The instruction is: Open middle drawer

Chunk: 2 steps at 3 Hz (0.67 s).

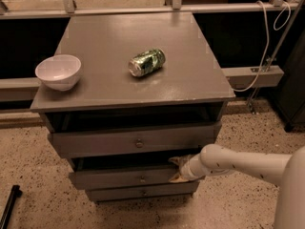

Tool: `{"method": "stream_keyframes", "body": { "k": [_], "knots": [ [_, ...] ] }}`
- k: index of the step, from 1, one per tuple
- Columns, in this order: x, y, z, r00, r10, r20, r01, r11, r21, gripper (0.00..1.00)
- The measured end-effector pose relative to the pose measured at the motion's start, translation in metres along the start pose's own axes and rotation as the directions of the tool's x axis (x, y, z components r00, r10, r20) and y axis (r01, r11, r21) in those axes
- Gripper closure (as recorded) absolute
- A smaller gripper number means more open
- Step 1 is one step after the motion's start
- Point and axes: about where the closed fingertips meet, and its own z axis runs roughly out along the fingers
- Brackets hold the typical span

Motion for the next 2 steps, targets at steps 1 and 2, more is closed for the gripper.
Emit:
{"method": "stream_keyframes", "body": {
  "k": [1,2],
  "knots": [
    [-0.0013,-0.0008,-0.0021,1.000,0.000,0.000,0.000,1.0000,0.000,0.25],
    [-0.0014,-0.0008,-0.0021,1.000,0.000,0.000,0.000,1.0000,0.000,0.00]
  ]
}}
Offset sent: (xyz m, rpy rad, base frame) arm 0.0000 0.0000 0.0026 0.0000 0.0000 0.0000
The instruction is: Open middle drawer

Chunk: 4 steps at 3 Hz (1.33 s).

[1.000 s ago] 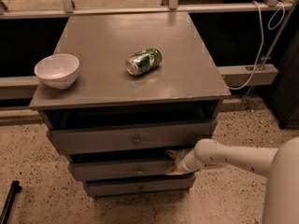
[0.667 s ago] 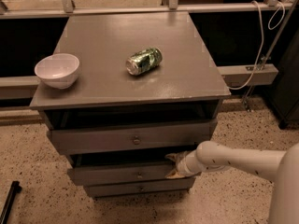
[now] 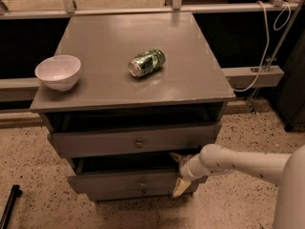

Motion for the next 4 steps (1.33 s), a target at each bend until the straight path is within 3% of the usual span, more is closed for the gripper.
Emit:
{"method": "stream_keyframes", "body": {
  "k": [1,2,3,4],
  "knots": [
    [0.000,0.000,0.000,1.000,0.000,0.000,0.000,1.0000,0.000,0.00],
    [-0.001,0.004,0.003,0.999,-0.002,-0.052,-0.001,0.9987,-0.051,0.00],
    [-0.003,0.027,-0.009,0.992,0.014,-0.125,-0.029,0.9931,-0.114,0.14],
    [-0.003,0.061,-0.019,0.990,0.051,-0.129,-0.072,0.9827,-0.171,0.24]
  ]
}}
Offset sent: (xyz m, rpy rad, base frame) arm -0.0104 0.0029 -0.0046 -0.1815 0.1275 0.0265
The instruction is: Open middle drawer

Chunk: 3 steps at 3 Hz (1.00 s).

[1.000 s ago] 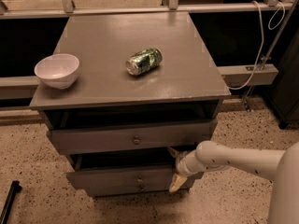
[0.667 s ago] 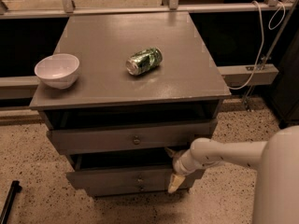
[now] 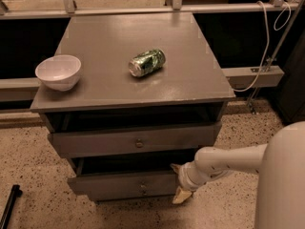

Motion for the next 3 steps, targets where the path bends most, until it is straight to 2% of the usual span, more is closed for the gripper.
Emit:
{"method": "stream_keyframes", "body": {
  "k": [1,2,3],
  "knots": [
    [0.005,0.029,-0.007,0.999,0.025,0.027,-0.024,0.9992,-0.031,0.27],
    [-0.006,0.051,-0.022,0.991,0.010,0.134,-0.003,0.9988,-0.048,0.29],
    [-0.029,0.063,-0.047,0.960,-0.129,0.250,0.144,0.9886,-0.043,0.27]
  ]
}}
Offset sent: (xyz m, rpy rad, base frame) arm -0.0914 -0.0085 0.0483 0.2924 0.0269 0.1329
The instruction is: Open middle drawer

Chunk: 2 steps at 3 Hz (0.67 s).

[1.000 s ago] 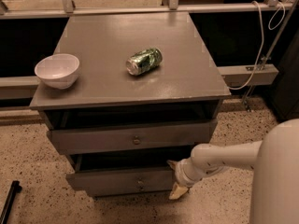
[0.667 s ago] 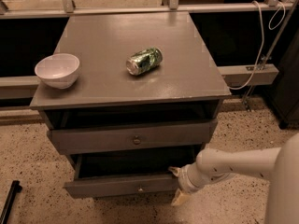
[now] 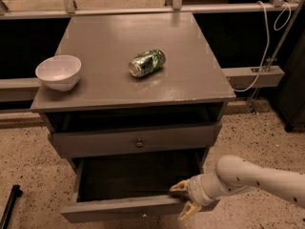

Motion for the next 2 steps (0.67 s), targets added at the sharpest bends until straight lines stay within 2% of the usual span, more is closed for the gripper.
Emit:
{"method": "stream_keyframes", "body": {
  "k": [1,2],
  "knots": [
    [-0.017,-0.001,-0.008,0.992,-0.126,0.014,0.126,0.9920,-0.006,0.38],
    [-0.014,-0.035,-0.005,0.981,-0.175,-0.079,0.179,0.9828,0.046,0.54]
  ]
}}
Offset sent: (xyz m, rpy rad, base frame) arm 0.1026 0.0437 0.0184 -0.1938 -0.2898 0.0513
